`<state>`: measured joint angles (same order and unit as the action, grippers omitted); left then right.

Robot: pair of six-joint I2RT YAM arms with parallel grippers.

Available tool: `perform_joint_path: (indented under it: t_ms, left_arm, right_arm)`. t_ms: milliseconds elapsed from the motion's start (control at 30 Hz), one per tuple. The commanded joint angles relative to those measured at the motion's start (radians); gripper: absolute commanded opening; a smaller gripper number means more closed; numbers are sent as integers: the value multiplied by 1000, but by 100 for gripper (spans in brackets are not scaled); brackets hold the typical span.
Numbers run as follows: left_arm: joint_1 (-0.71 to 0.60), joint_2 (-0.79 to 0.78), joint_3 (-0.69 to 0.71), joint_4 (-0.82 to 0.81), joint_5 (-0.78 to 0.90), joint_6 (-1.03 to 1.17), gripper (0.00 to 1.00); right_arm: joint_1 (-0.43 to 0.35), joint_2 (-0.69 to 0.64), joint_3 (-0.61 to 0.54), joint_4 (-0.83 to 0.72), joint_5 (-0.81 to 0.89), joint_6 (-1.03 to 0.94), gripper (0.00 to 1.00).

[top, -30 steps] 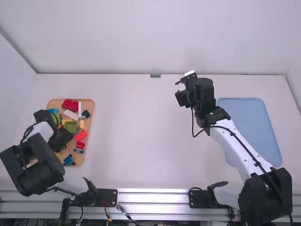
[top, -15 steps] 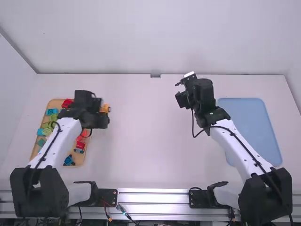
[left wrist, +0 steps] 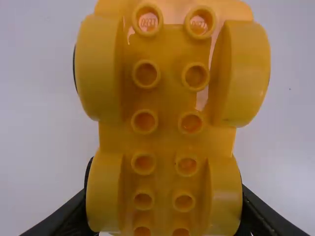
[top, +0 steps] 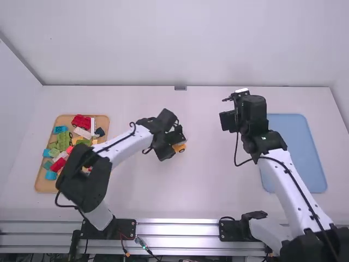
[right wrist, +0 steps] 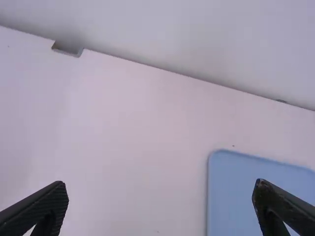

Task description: Assemble lego blocks to make yellow taxi

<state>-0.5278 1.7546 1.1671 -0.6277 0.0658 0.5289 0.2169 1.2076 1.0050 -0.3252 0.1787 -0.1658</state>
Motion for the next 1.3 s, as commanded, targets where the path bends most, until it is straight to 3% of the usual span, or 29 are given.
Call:
perform_joint_path:
  t_ms: [0,233,267,300,400,567,600,633,667,967,1167,1267]
  left_arm:
    - [-48,68,27,16,-80,144,2]
    - [-131,125,-11,100,-102,257,2]
    - [-134,125,-14,102,-102,257,4]
    - [-134,125,-29,113,-100,257,17]
    - [-127,125,-62,109,-99,276,23]
    - [-134,125,-122,121,-85,275,24]
    - [-134,125,-128,122,-84,275,29]
    - [-134,125,-134,128,-85,271,68]
    - [-133,125,-135,133,-86,265,99]
    - [-115,76,-35,62,-234,105,99]
    - [-51,-82,12,-8,-243,-39,99]
    - [42,-184,10,-9,-240,-173,99]
  right_arm:
    - [-1,-58,25,-22,-2,39,99]
    - [22,-141,-39,32,2,28,99]
    - [21,-145,-45,40,2,28,99]
    - [16,-158,-64,63,2,27,99]
    - [1,-172,-87,89,1,32,99]
    - [-15,-175,-104,107,1,32,99]
    - [-15,-174,-105,108,1,31,99]
    - [-15,-174,-105,110,1,32,99]
    - [-15,-174,-105,111,1,31,99]
    - [-13,-174,-104,130,1,31,99]
    - [-14,-173,-105,144,1,31,99]
    - [-14,-166,-105,154,1,31,99]
